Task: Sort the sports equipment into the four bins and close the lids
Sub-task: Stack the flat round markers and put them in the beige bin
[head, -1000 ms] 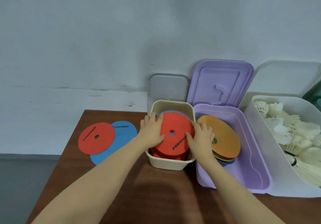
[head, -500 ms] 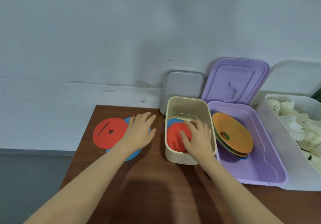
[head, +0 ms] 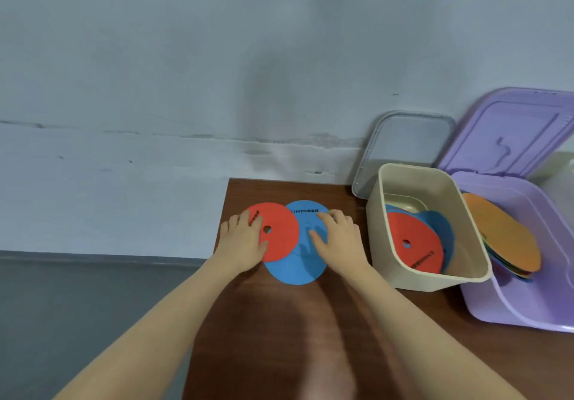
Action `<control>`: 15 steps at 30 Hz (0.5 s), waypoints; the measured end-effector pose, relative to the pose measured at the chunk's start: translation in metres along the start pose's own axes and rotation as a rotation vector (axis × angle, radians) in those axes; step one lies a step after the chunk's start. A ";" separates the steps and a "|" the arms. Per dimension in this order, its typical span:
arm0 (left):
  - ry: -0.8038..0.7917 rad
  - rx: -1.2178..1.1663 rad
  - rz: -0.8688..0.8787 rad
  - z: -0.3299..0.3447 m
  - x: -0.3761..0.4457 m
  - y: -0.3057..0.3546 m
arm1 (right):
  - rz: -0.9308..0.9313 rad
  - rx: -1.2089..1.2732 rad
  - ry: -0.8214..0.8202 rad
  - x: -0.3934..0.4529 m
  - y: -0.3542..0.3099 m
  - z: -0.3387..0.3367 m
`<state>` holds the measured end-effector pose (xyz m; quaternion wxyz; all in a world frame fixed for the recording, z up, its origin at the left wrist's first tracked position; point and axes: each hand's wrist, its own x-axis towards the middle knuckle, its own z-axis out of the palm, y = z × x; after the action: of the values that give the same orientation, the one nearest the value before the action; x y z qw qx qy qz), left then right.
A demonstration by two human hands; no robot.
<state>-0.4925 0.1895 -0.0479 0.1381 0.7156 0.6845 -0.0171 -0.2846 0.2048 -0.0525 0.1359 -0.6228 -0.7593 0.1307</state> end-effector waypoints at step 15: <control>-0.057 -0.286 -0.090 0.062 0.045 -0.008 | 0.495 0.210 -0.115 0.033 0.018 0.081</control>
<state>-0.4872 0.2200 -0.1180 0.2574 0.6565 0.7069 0.0541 -0.3043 0.2379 -0.1332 0.1204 -0.7635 -0.5727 0.2731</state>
